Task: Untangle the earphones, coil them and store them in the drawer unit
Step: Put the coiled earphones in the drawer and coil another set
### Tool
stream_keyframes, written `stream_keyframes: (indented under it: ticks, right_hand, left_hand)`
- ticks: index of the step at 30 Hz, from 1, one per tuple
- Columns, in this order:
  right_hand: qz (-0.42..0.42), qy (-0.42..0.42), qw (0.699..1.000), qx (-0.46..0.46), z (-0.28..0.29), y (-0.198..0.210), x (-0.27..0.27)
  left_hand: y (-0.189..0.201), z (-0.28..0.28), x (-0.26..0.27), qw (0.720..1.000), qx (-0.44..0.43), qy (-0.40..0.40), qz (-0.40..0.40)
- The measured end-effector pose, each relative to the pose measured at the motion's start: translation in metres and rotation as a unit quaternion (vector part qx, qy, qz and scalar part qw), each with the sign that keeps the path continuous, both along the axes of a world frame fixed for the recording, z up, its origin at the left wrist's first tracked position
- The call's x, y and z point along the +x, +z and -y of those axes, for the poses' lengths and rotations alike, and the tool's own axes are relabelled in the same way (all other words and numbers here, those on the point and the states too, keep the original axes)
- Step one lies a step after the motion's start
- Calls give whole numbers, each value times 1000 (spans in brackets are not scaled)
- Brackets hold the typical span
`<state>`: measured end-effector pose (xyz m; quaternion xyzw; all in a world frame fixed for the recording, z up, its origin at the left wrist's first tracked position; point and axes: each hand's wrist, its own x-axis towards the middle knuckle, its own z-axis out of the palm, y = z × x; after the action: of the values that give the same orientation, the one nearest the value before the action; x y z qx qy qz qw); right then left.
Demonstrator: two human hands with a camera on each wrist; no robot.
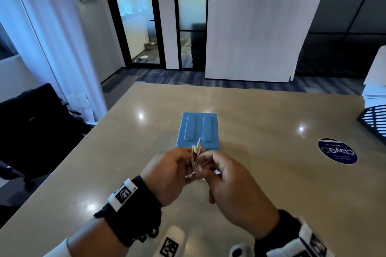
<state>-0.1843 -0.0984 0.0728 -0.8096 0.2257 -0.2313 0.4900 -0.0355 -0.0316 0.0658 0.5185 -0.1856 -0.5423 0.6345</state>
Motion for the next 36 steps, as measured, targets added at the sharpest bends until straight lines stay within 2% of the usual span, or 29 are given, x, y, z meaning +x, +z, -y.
stream_keyframes:
  ticks: [2, 5, 9, 11, 13, 15, 17, 19, 22, 23, 24, 26, 28, 29, 30, 32, 36]
  right_hand:
    - [-1, 0, 999, 42, -4, -12, 2]
    - [-13, -3, 987, 158, 6, -29, 3]
    - [-71, 78, 982, 158, 28, -47, 0]
    - [-90, 112, 980, 141, 37, -51, -2]
    - [-109, 102, 982, 120, 46, -50, -3]
    - [-118, 55, 989, 66, 55, -43, -3]
    - [-104, 6, 994, 15, 62, -30, -2]
    - [-77, -28, 996, -19, 62, -13, 0]
    - [-55, -32, 997, -40, 49, 8, 5]
    - [-52, -32, 997, -45, 43, 13, 7]
    - [-49, -31, 997, -50, 36, 17, 7]
    - [-36, -14, 998, -39, 23, 21, 5]
    - [-33, 26, 999, 3, 11, 17, 2]
    - [-44, 47, 998, 20, 7, 12, 1]
    - [-60, 61, 996, 35, 4, 6, 1]
    - [-82, 82, 989, 88, 4, -9, 1]
    - [-72, 91, 982, 150, 21, -23, 0]
  left_hand:
    - [5, 0, 3, 995, -22, 25, -90]
    - [13, -2, 10, 990, -51, 42, -128]
    - [28, -7, 18, 978, -106, 34, -176]
    - [38, -11, 18, 978, -131, -4, -164]
    - [45, -18, 19, 985, -133, -51, -97]
    - [49, -26, 17, 987, -112, -102, 49]
    - [42, -28, 15, 966, -67, -144, 203]
    - [26, -26, 13, 941, 5, -173, 293]
    - [0, -19, 13, 894, 76, -163, 410]
    - [-6, -16, 13, 887, 79, -144, 431]
    - [-7, -13, 12, 894, 71, -111, 428]
    - [-4, -7, 10, 939, 44, -10, 340]
    - [3, -3, 11, 983, 10, 63, 171]
    - [6, -3, 12, 994, -12, 74, 85]
    - [10, -3, 13, 997, -31, 72, 17]
    - [18, -5, 14, 995, -59, 52, -66]
    - [29, -12, 10, 986, -102, -8, -133]
